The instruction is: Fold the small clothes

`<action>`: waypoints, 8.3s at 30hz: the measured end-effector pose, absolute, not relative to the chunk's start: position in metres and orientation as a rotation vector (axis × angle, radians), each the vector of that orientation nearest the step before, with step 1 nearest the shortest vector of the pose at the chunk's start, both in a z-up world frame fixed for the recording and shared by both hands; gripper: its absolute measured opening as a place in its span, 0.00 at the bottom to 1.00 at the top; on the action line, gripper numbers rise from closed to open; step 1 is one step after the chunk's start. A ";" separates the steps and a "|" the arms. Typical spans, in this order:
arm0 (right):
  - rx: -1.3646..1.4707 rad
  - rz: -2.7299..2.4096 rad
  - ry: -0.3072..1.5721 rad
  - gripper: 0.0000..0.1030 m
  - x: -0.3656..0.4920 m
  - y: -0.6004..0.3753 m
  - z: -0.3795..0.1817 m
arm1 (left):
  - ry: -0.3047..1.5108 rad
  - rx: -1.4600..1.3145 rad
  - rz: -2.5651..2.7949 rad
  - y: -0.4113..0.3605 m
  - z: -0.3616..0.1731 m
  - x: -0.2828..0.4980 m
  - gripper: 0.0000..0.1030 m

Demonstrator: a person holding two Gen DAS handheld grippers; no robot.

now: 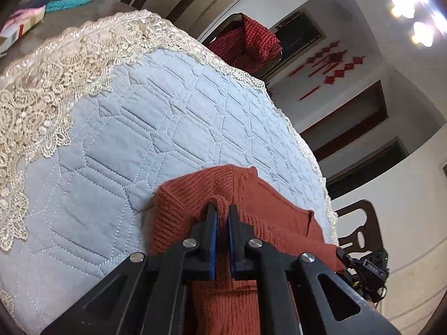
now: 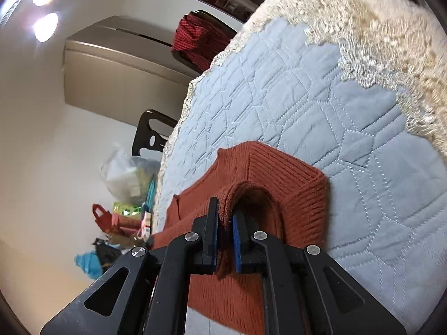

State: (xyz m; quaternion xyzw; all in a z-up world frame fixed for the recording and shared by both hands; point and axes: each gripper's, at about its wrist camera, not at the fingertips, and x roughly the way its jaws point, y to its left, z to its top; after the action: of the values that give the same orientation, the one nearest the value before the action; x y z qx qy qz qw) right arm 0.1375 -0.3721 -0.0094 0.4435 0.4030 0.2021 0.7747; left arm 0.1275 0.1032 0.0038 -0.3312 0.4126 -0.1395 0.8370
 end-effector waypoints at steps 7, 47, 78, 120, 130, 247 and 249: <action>1.058 0.458 0.856 0.42 0.154 -0.381 -0.008 | 0.834 -0.748 -0.236 0.113 0.017 0.138 0.31; 0.188 0.317 0.810 0.15 0.034 -0.287 0.030 | 0.795 -0.218 -0.445 -0.010 0.033 0.035 0.30; 0.301 0.181 0.816 0.16 0.039 -0.324 0.009 | 0.812 -0.174 -0.196 0.040 0.026 0.034 0.32; 0.229 0.164 0.814 0.16 0.041 -0.310 0.009 | 0.802 -0.178 -0.162 0.044 0.011 0.031 0.32; 0.214 0.163 0.798 0.16 0.034 -0.310 0.021 | 0.786 -0.150 -0.140 0.042 0.026 0.024 0.32; 0.438 0.170 0.830 0.17 0.068 -0.341 -0.001 | 0.846 -0.140 -0.170 0.029 0.007 0.064 0.28; 0.430 0.167 0.831 0.17 0.067 -0.340 0.000 | 0.846 -0.137 -0.169 0.028 0.008 0.066 0.28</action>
State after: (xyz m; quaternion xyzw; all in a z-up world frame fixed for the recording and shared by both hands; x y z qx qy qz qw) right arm 0.0674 -0.3399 -0.0004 0.2069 0.4001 0.0806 0.8892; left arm 0.0661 0.0281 0.0083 -0.0663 0.4098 -0.0818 0.9061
